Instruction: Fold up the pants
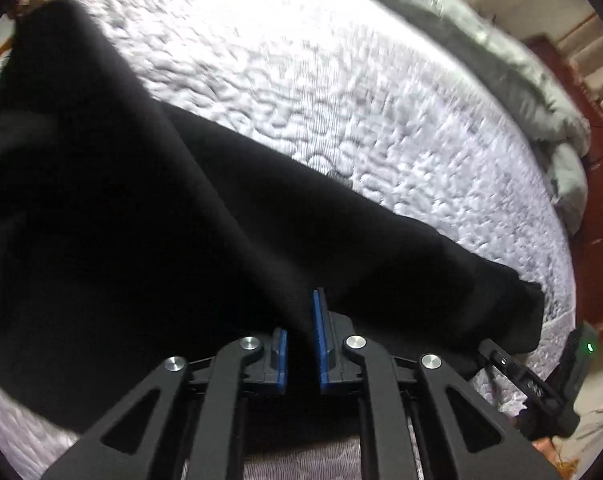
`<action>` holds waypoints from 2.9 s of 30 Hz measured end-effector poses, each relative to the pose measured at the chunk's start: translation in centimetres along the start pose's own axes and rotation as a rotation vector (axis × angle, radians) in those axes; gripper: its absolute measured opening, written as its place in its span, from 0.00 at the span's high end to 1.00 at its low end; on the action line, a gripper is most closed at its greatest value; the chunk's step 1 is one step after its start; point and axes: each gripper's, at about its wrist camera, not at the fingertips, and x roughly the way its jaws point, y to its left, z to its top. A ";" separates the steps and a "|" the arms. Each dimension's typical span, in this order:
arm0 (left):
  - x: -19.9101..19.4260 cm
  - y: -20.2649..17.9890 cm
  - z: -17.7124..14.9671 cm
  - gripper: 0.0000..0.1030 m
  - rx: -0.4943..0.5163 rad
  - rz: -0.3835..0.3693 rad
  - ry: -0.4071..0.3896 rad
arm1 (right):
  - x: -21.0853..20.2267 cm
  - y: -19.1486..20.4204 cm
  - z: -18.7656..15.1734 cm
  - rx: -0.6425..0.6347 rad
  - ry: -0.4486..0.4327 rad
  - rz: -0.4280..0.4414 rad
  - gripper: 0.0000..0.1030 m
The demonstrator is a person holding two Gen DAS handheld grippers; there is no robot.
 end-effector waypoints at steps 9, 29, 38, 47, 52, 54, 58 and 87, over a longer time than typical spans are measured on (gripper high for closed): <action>-0.8 1.1 -10.4 0.90 0.045 0.038 -0.170 | 0.3 4.0 0.5 -0.086 0.042 -0.125 0.35; -6.5 8.0 -0.7 0.30 -0.085 0.121 -0.188 | 5.3 15.6 -4.5 -0.348 0.093 -0.118 0.19; -6.0 14.4 6.8 0.51 -0.266 0.075 -0.152 | 5.4 15.3 -4.6 -0.342 0.091 -0.102 0.18; -8.9 15.6 1.3 0.94 -0.305 0.026 -0.328 | 5.0 14.8 -4.5 -0.322 0.099 -0.080 0.17; -9.6 16.6 -4.6 0.94 -0.360 0.098 -0.399 | 5.1 14.8 -4.4 -0.313 0.105 -0.068 0.13; -8.2 17.7 -6.2 0.94 -0.387 0.111 -0.365 | 5.2 15.1 -4.6 -0.323 0.103 -0.081 0.11; -6.2 19.8 -6.3 0.87 -0.435 0.045 -0.319 | 5.2 15.4 -4.8 -0.335 0.098 -0.103 0.11; -5.8 12.0 -3.3 0.42 -0.157 0.142 -0.237 | 1.4 9.4 -3.0 -0.233 0.069 -0.152 0.11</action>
